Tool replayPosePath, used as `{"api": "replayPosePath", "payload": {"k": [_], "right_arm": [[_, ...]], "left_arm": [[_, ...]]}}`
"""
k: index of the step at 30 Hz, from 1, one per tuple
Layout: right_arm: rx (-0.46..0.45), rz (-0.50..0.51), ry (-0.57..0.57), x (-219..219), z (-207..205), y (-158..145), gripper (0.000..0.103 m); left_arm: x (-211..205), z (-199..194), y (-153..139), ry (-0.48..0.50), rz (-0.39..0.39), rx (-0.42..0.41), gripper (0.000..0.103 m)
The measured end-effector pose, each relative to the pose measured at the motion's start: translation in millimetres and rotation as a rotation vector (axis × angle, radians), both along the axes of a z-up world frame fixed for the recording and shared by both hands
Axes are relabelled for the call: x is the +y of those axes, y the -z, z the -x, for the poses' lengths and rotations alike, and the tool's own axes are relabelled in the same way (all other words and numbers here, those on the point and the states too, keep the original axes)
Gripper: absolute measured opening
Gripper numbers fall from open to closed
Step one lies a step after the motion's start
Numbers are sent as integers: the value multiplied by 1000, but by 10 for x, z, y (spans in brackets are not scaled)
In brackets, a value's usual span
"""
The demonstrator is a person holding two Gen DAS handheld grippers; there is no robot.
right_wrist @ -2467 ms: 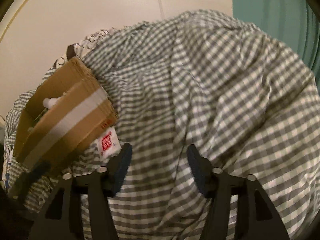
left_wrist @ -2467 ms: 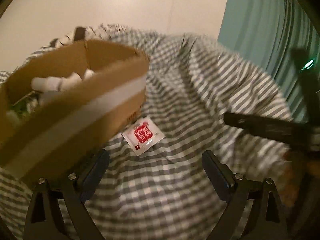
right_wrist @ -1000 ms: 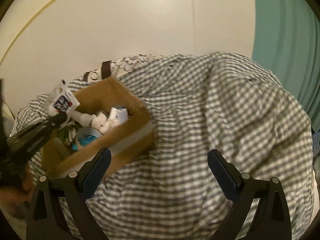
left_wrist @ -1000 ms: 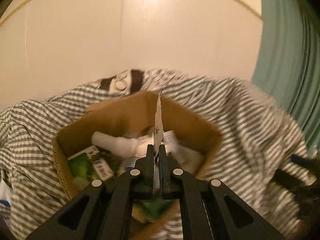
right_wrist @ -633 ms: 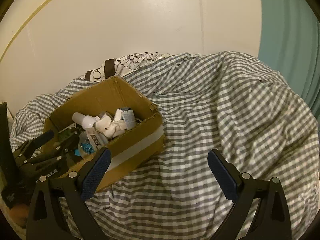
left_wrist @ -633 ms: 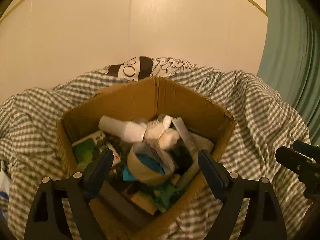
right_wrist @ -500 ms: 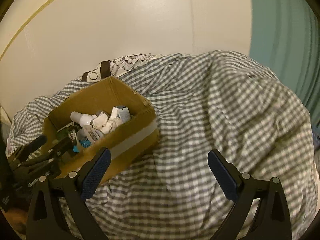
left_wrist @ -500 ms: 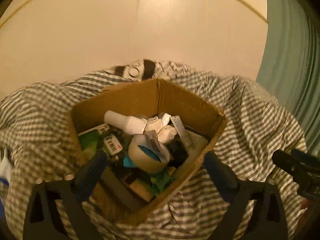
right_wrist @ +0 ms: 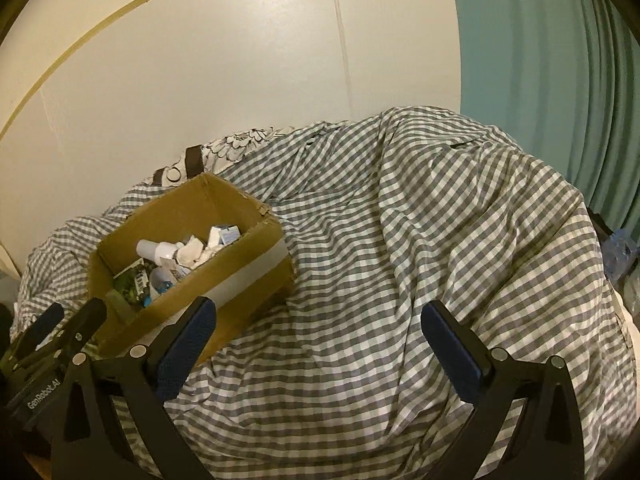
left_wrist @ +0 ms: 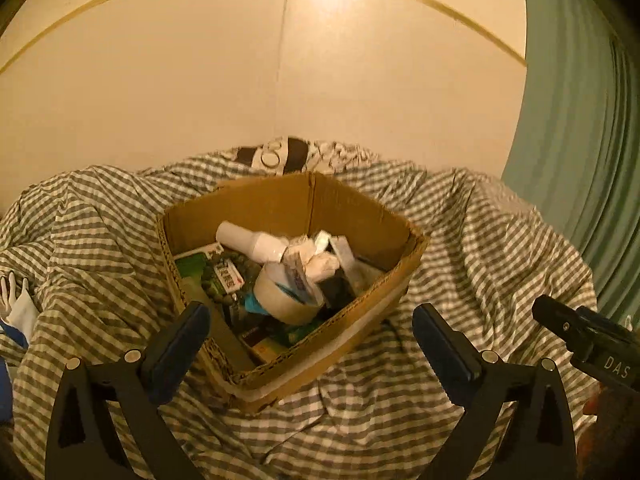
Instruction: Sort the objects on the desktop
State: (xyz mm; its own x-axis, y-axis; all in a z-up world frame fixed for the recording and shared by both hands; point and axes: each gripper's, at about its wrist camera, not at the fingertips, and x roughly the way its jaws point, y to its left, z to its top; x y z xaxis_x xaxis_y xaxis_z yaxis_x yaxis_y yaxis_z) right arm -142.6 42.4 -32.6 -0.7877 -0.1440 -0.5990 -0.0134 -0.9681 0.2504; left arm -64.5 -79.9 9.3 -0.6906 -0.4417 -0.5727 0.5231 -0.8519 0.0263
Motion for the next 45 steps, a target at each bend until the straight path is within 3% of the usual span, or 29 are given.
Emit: {"api": "replayPosePath", "payload": {"k": [19, 45], "right_arm": [[9, -67, -21, -156, -29, 35, 103], [-9, -92, -40, -211, -23, 81, 103]], "left_arm": [[36, -3, -14, -41, 56, -2, 103], [87, 2, -9, -35, 59, -5, 103]]}}
